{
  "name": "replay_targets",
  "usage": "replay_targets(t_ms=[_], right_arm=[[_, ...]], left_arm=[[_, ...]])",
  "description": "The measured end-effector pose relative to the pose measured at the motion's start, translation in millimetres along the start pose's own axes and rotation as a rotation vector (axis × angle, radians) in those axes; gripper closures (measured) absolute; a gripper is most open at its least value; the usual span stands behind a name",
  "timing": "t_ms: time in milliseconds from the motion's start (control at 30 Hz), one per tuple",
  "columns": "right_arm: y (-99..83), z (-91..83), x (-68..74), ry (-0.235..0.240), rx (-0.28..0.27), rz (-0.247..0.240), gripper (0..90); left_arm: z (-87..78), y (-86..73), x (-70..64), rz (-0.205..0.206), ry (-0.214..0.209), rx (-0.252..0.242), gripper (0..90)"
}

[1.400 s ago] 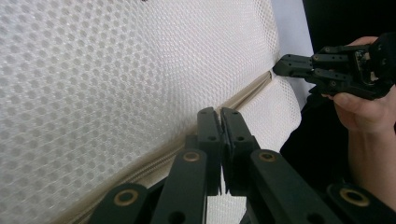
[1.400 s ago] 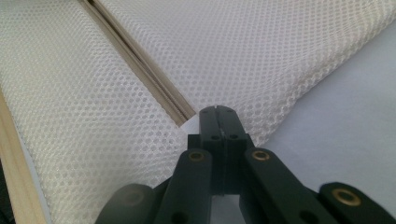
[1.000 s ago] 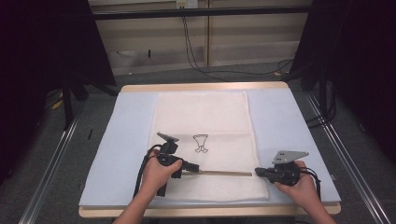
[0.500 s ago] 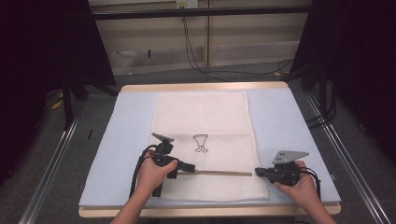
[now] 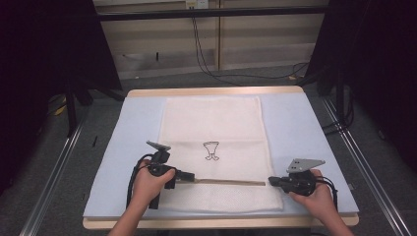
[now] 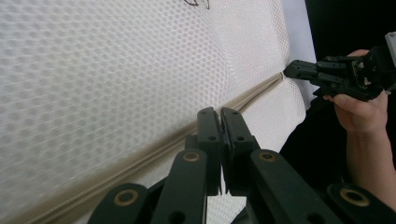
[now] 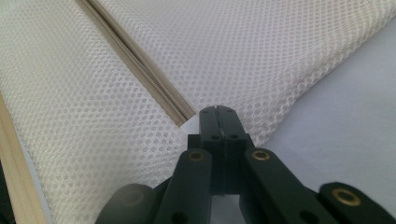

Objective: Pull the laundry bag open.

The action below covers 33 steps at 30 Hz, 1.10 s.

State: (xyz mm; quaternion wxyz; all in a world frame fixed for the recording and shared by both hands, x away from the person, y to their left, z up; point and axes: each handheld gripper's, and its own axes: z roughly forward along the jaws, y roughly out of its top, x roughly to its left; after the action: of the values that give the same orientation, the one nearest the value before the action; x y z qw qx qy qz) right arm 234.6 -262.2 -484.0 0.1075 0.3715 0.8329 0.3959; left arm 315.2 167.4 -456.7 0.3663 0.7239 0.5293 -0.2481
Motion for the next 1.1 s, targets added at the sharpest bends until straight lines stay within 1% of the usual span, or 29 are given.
replay_targets(t_ms=[133, 233, 300, 333, 367, 400, 467, 500, 533, 600, 667, 700, 733, 800, 833, 900, 1067, 1100], right_arm=[[0.1, -0.1, 0.1, 0.000, 0.002, 0.003, 90.0], [0.2, -0.1, 0.2, 0.000, 0.002, 0.002, 90.0], [0.2, -0.1, 0.2, -0.001, 0.002, 0.002, 90.0], [0.2, -0.1, 0.2, -0.001, 0.002, 0.002, 90.0], [0.2, -0.1, 0.2, 0.000, 0.002, 0.003, 90.0], [0.1, -0.1, 0.2, 0.000, 0.002, 0.004, 90.0], [0.1, -0.1, 0.3, 0.001, 0.003, 0.005, 90.0], [0.2, -0.1, 0.3, 0.000, 0.003, 0.006, 90.0], [0.2, -0.1, 0.3, 0.000, 0.003, 0.007, 90.0], [0.2, -0.1, 0.3, 0.000, 0.004, 0.006, 90.0], [0.3, -0.1, 0.3, -0.001, 0.003, 0.003, 90.0], [0.3, -0.1, 0.4, -0.002, 0.003, 0.003, 90.0], [0.3, -0.1, 0.4, -0.002, 0.004, 0.003, 90.0], [0.3, -0.1, 0.2, -0.001, 0.004, 0.004, 90.0], [0.2, -0.1, 0.1, 0.001, 0.004, 0.006, 90.0], [0.2, -0.2, 0.3, 0.001, 0.004, 0.007, 90.0], [0.3, -0.2, 0.3, 0.000, 0.005, 0.008, 90.0], [0.2, -0.1, 0.2, 0.000, 0.004, 0.007, 90.0]], left_arm=[[-4.7, -1.6, 2.1, -0.009, -0.002, -0.008, 87.7], [-12.7, -3.3, 7.6, -0.016, 0.003, -0.017, 87.7], [-15.0, -4.2, 9.3, -0.020, 0.004, -0.020, 87.7], [-16.8, -4.9, 10.2, -0.023, 0.019, -0.024, 87.7], [-18.4, -6.1, 11.0, -0.035, 0.009, -0.024, 87.7], [-20.4, -6.9, 12.7, -0.034, 0.017, -0.031, 87.6], [-23.6, -8.2, 16.0, -0.036, 0.017, -0.035, 87.7], [-25.5, -8.7, 16.8, -0.043, 0.017, -0.033, 87.7], [-27.5, -9.3, 19.1, -0.029, 0.025, -0.037, 87.7], [-29.8, -10.3, 19.8, -0.048, 0.023, -0.040, 87.6], [-32.2, -11.1, 22.1, -0.048, 0.025, -0.044, 87.7], [-34.6, -11.5, 23.8, -0.050, 0.034, -0.040, 87.7], [-36.0, -12.3, 24.4, -0.062, 0.037, -0.047, 87.6], [-39.9, -13.4, 26.4, -0.067, 0.035, -0.058, 87.7], [-43.3, -14.0, 28.8, -0.060, 0.039, -0.059, 87.7], [-45.8, -14.5, 30.3, -0.061, 0.043, -0.063, 87.7], [-56.1, -17.8, 38.0, -0.088, 0.040, -0.072, 87.6], [-59.5, -19.3, 40.6, -0.095, 0.043, -0.081, 87.7]])
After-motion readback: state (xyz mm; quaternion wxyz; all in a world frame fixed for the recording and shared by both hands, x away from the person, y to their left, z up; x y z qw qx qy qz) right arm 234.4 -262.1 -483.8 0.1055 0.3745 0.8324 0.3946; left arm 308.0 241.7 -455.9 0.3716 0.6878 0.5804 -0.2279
